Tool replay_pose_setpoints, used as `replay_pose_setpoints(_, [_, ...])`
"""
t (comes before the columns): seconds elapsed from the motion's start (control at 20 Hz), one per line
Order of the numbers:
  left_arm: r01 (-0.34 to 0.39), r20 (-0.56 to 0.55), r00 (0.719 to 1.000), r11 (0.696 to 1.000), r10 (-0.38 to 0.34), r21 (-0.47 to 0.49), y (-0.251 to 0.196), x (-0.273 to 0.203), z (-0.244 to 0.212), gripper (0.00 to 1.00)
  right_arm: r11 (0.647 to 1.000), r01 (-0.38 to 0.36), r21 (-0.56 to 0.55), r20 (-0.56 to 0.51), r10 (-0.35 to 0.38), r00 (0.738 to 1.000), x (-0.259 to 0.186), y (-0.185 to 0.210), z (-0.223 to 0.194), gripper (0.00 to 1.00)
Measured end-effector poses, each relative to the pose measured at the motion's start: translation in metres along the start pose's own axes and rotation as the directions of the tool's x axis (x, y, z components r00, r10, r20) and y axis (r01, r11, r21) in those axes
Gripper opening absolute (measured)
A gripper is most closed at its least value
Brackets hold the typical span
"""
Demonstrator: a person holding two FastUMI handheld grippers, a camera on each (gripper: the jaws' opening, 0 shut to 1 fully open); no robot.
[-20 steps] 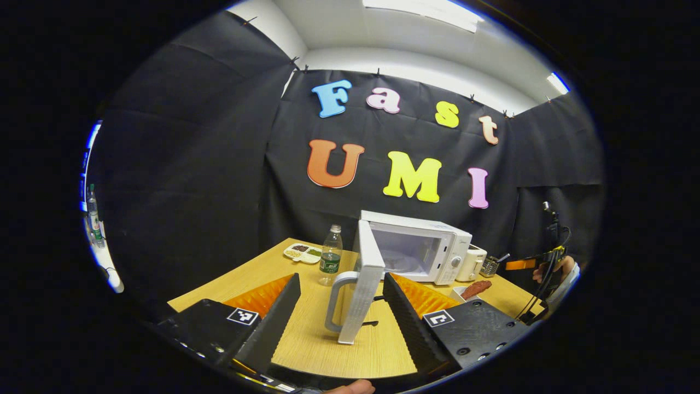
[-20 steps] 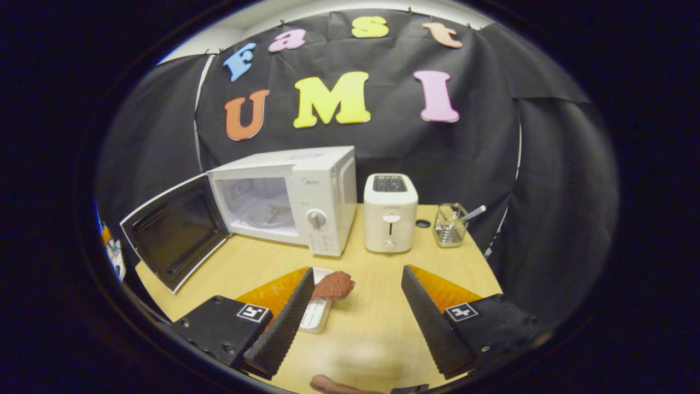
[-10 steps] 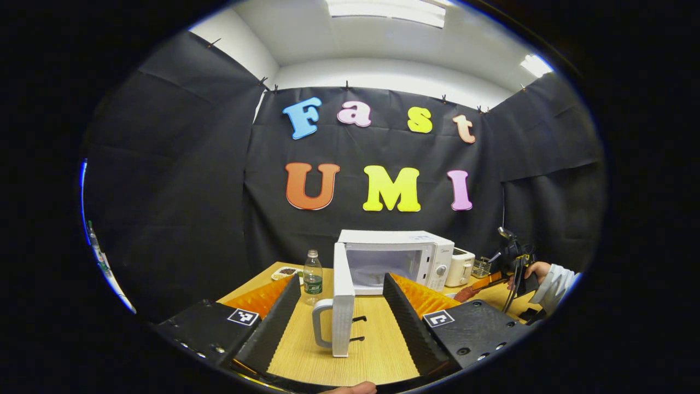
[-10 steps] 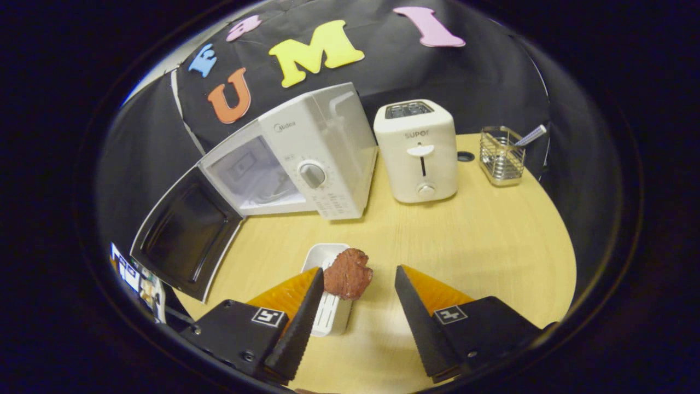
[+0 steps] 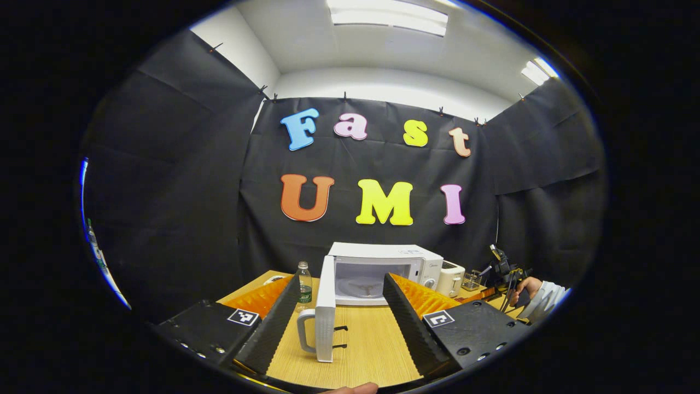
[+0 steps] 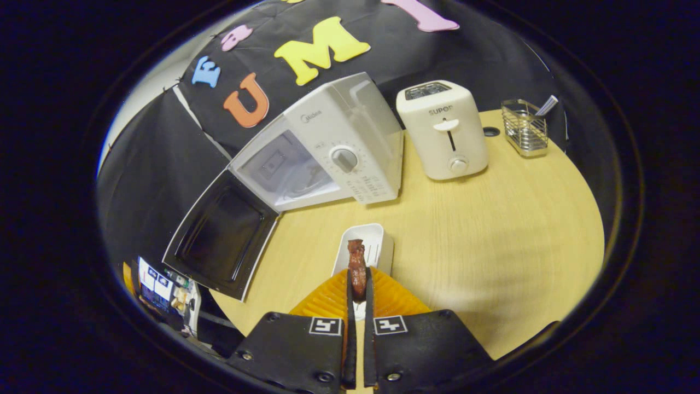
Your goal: Open the microwave oven with the left hand, put the food in, and close the microwave oven.
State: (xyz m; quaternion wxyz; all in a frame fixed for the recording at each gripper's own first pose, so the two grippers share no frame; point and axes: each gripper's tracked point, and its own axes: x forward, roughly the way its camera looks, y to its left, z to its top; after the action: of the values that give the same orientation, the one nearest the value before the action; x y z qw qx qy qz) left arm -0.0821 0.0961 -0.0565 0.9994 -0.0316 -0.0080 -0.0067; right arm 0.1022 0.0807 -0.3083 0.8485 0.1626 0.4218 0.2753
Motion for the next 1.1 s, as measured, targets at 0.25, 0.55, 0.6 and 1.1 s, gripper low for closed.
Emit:
replay_pose_setpoints(0.25, [0.027,-0.012,1.000,1.000,-0.027,0.002,-0.008,-0.004,0.000,0.93,0.978,0.124,-0.165,0.129,-0.103,0.986,-0.027,0.025,0.021,0.08])
replay_pose_setpoints(0.55, [0.033,0.020,0.999,0.999,-0.032,-0.029,-0.005,-0.007,0.004,0.93,0.939,0.224,-0.260,0.304,-0.140,0.942,-0.031,0.084,0.049,0.08])
replay_pose_setpoints(0.6, [0.035,0.017,0.999,0.999,-0.034,-0.030,-0.005,-0.009,0.002,0.93,0.941,0.216,-0.259,0.330,-0.123,0.936,-0.029,0.097,0.055,0.08])
replay_pose_setpoints(1.1, [0.008,0.023,1.000,0.999,-0.008,-0.036,0.028,-0.013,-0.009,0.93,0.923,0.219,-0.315,0.510,-0.030,0.860,0.080,0.187,0.077,0.08])
